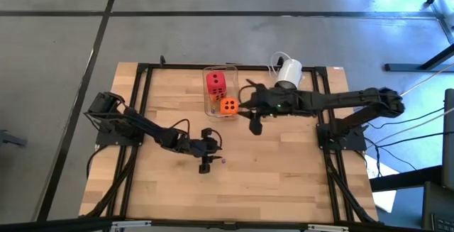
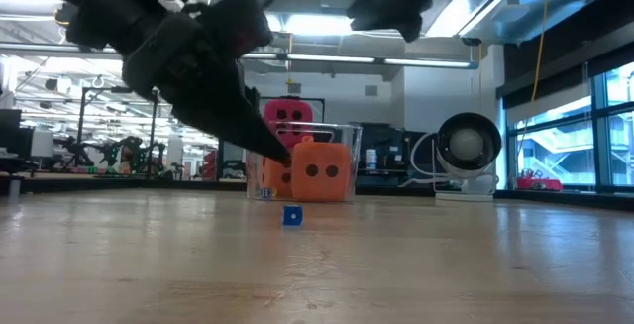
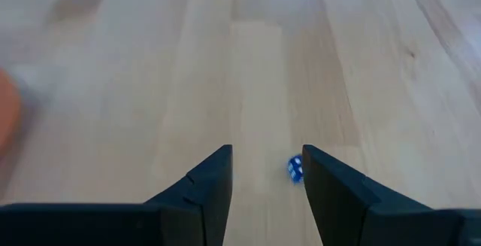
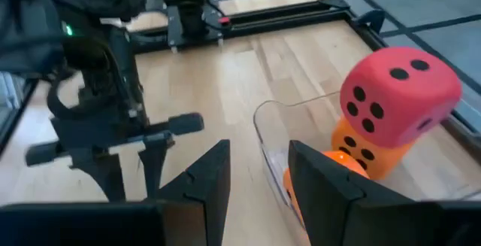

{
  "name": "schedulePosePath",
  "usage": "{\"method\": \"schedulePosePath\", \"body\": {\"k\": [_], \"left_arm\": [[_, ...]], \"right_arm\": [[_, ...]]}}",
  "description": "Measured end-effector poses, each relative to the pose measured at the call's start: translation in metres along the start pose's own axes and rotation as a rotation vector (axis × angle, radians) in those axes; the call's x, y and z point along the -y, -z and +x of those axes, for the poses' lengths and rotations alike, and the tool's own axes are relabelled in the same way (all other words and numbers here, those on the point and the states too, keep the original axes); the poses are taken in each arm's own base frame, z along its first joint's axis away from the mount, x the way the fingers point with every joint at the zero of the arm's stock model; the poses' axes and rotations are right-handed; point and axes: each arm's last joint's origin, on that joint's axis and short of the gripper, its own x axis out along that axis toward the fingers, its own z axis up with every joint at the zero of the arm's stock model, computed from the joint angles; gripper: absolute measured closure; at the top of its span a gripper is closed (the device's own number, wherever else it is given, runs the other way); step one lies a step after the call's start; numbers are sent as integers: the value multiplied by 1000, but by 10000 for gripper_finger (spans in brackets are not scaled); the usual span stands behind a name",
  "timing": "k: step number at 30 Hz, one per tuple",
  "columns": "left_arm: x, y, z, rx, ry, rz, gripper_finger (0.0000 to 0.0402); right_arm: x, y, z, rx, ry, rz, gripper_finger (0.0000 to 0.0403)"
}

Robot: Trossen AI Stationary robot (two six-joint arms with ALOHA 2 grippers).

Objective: Pick & Place Dice
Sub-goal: Put the small blue die into the bin

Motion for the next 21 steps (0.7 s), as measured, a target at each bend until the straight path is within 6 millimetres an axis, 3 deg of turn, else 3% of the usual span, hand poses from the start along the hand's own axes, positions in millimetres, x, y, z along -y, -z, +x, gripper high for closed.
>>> {"method": "schedulePosePath", "body": {"k": [5, 10, 15, 21], "left_arm": [[2, 7, 11, -6, 40, -27, 241], [4, 10, 17, 6, 53, -43, 208], [5, 15, 21, -15, 75, -41, 181], [8, 17, 24, -26, 150, -61, 176]], "right_arm": [[-5, 22, -15, 50, 18, 21, 265], [-6, 39, -27, 64, 94, 74, 265], [-5, 45, -28, 60, 110, 121, 265], [-5, 45, -28, 63, 122, 125, 265]]}}
